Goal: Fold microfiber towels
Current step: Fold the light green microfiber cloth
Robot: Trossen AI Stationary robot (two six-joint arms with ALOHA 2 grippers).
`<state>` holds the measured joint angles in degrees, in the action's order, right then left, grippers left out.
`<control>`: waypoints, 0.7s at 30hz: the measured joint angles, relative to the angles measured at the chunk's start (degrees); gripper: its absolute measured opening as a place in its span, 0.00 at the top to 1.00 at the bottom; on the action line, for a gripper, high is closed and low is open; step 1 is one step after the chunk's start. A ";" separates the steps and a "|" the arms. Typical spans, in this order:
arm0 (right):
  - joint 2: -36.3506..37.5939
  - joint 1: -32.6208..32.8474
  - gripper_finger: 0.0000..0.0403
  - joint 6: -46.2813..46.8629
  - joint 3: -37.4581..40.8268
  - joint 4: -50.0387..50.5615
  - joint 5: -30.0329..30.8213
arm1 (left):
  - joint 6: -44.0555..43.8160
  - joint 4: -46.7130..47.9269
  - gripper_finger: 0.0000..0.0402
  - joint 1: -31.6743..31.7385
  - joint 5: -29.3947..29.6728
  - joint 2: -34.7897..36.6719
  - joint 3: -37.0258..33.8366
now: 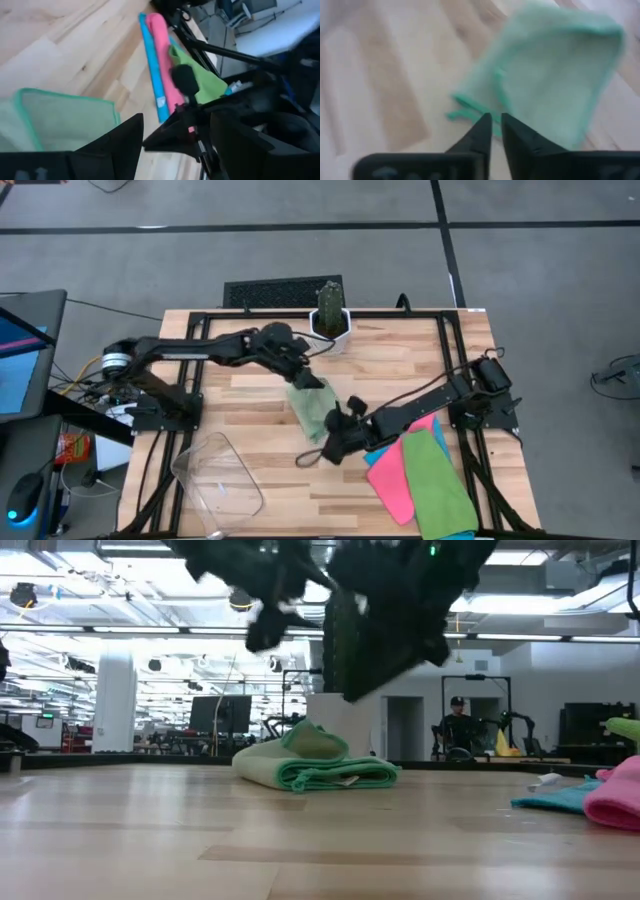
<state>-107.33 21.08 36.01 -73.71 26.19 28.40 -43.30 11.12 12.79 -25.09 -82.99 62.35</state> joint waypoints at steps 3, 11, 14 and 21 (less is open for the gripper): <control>-0.54 -0.52 0.71 -5.99 -0.10 -5.26 -0.15 | 2.43 6.31 0.44 -2.05 4.51 6.59 0.02; -5.05 -5.06 0.46 -13.52 -0.04 -11.89 -5.57 | 1.24 17.03 0.44 -10.54 24.41 19.80 0.00; -6.45 -5.47 0.46 -13.93 0.00 -11.92 -6.95 | -0.71 19.19 0.44 -12.73 28.64 22.63 0.00; -5.65 -6.59 0.72 -10.94 -0.08 -11.06 -4.68 | -2.92 22.60 0.44 -15.60 35.26 26.35 -0.04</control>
<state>-112.97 14.49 25.08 -73.80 15.13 23.72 -46.22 33.72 -2.81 10.17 -56.63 62.30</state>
